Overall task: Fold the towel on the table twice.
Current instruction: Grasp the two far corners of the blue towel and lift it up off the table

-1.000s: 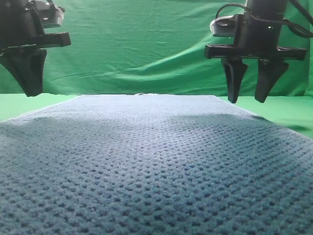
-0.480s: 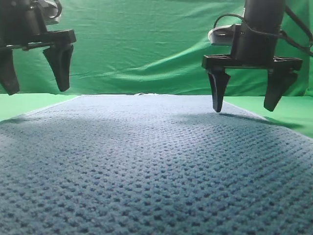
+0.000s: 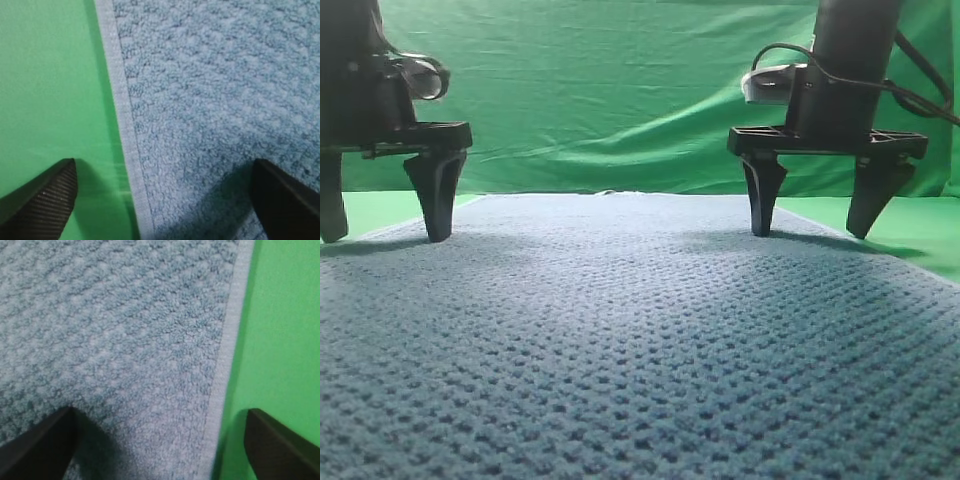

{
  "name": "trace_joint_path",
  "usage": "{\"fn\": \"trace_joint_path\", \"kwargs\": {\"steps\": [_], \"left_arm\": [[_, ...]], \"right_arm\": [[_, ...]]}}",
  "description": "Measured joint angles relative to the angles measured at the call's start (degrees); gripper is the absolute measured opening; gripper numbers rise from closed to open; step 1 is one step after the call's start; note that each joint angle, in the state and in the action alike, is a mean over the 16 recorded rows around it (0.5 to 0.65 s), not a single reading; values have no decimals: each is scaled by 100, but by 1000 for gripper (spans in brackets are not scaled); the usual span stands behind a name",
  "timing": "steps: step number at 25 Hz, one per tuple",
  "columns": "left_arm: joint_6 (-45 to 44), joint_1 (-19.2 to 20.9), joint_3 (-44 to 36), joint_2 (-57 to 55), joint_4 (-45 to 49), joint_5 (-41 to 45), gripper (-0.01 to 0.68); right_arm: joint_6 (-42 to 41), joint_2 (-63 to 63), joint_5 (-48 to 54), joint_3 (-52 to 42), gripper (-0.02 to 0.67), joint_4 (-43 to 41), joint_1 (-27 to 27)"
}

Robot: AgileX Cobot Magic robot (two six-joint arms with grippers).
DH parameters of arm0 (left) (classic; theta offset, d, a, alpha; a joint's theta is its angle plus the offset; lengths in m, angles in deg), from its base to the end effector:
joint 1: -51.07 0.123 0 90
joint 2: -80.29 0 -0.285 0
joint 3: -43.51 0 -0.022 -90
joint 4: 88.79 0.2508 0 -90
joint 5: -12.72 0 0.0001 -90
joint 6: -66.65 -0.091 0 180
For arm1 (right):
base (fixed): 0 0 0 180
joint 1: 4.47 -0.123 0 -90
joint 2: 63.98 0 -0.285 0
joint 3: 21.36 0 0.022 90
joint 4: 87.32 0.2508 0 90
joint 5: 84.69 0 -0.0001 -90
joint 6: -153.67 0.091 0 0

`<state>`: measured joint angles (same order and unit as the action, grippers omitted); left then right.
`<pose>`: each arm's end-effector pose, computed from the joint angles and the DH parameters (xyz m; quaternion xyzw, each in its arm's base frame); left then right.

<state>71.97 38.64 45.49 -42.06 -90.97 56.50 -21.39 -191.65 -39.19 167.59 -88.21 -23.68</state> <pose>0.3948 -0.0895 0.1684 0.0496 0.9891 -0.0360 0.1339 0.4058 0.1403 0.1598 -0.1276 0.9823 0.0226 0.1355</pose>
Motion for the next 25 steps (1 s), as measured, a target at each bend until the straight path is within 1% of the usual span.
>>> {"fn": "trace_joint_path", "kwargs": {"steps": [3,5,7,10,13,20,23,25], "left_arm": [[4,1,47,-106,21,36,634],[3,4,82,-156,19,61,618],[-3,11,121,-202,-19,89,588],[-48,26,181,-273,-160,144,510],[-127,50,241,-347,-397,220,404],[-338,112,367,-494,-1027,383,137],[-394,121,453,-536,-1191,487,57],[-400,118,523,-548,-1222,567,26]], "right_arm": [[-12,-30,-27,21,604,0,0],[-18,-50,-34,37,591,0,0],[-23,-74,-32,56,578,-1,0],[-31,-111,-21,84,534,-2,0],[-37,-147,-6,113,453,18,-1],[-41,-202,25,163,222,122,-5],[-41,-183,26,164,120,156,-7],[-40,-140,29,154,65,164,-9]]}}
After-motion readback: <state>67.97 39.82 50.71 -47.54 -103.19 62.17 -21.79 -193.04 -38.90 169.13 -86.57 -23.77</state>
